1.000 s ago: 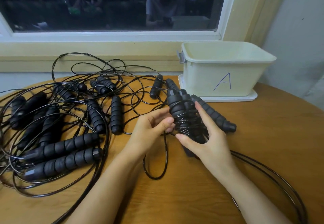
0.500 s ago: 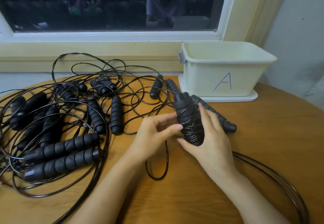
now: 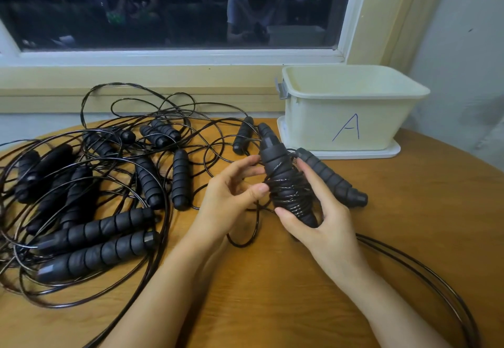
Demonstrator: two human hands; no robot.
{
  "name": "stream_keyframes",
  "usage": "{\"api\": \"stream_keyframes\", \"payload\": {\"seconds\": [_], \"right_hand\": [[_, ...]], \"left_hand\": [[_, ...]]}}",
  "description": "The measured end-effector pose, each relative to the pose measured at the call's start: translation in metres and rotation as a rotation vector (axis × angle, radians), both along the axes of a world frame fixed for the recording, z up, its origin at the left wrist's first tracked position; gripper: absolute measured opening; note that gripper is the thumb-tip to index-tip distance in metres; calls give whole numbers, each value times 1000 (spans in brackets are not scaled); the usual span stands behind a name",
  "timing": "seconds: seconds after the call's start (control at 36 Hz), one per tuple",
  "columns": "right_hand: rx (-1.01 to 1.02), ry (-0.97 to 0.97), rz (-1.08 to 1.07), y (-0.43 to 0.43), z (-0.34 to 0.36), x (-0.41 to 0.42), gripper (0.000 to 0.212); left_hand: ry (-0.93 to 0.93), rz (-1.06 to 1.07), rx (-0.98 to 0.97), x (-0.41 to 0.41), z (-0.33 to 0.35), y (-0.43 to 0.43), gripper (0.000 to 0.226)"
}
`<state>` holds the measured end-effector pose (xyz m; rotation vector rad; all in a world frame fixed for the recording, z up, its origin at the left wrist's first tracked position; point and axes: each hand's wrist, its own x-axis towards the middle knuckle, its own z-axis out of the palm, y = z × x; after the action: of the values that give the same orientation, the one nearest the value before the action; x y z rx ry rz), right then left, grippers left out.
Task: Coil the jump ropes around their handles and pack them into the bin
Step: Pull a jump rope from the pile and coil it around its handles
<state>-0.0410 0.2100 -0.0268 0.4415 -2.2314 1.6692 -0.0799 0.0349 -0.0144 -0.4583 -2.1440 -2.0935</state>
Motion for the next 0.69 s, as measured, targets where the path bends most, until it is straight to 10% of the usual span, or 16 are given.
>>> {"api": "stream_keyframes", "payload": {"seconds": [0.69], "right_hand": [[-64, -115, 80, 2, 0, -2, 73]], "left_hand": [[-60, -60, 74, 9, 4, 7, 41]]}}
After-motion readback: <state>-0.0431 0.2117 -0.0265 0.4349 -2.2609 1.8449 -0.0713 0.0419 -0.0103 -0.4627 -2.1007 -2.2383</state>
